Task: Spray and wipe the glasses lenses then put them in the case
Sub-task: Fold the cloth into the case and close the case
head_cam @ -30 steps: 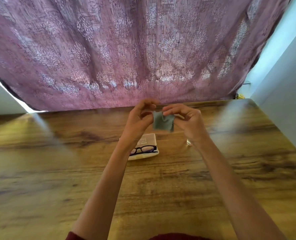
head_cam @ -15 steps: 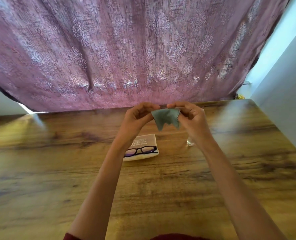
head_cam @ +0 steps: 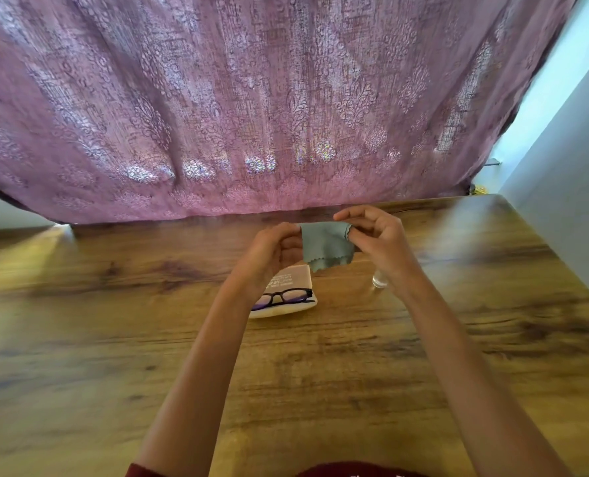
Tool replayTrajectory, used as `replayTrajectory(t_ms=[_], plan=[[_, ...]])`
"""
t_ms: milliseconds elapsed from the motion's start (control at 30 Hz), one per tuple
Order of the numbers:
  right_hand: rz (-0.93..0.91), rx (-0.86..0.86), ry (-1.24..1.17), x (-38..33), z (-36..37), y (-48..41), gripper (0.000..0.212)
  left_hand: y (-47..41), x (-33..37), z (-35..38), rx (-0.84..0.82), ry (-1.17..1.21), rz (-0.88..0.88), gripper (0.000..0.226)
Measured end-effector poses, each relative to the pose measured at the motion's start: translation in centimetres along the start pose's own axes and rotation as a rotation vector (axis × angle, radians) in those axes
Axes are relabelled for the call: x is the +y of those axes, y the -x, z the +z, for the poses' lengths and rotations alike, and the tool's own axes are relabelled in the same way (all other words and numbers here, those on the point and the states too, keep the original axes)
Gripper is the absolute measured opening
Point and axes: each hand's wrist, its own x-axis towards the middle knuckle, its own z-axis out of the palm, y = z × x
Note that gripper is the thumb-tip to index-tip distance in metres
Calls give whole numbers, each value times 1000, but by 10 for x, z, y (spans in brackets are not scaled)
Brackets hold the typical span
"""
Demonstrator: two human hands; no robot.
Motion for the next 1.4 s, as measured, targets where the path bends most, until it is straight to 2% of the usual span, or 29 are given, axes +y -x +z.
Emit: replayTrajectory(t_ms=[100, 233, 333, 467, 567, 633, 767, 867, 967, 1167, 1400], plan=[[80, 9, -30, 1, 0, 2, 29, 0, -1, 1, -35, -33, -57, 18], [215, -22, -61, 4, -5, 3, 25, 1, -8, 2, -130, -216, -3, 42], [388, -62, -128, 10, -9, 4, 17, -1, -9, 3, -112, -181, 22, 38], [446, -138, -426, 15, -14, 7, 26, -3, -7, 4, -72, -140, 11, 25], [425, -176, -443, 17, -10, 8, 43, -3, -7, 4, -51, -139, -4, 22], [402, -138, -398, 19, -7, 8, 49, -2, -7, 1, -54, -145, -1, 23], [309, -102, -353, 24, -7, 8, 38, 1, -6, -3, -51, -223, 56, 28], [168, -133, -262, 25, -5, 7, 45, 3, -6, -3, -35, -236, 132, 37], [72, -92, -90, 22, -3, 5, 43, 3, -7, -1, 2, -201, 183, 28], [-13, -76, -40, 18, 2, 4, 42, 3, -8, -1, 57, -113, 73, 13], [-54, -108, 49, 17, 2, 7, 39, 6, -9, -3, 59, -29, 18, 16]])
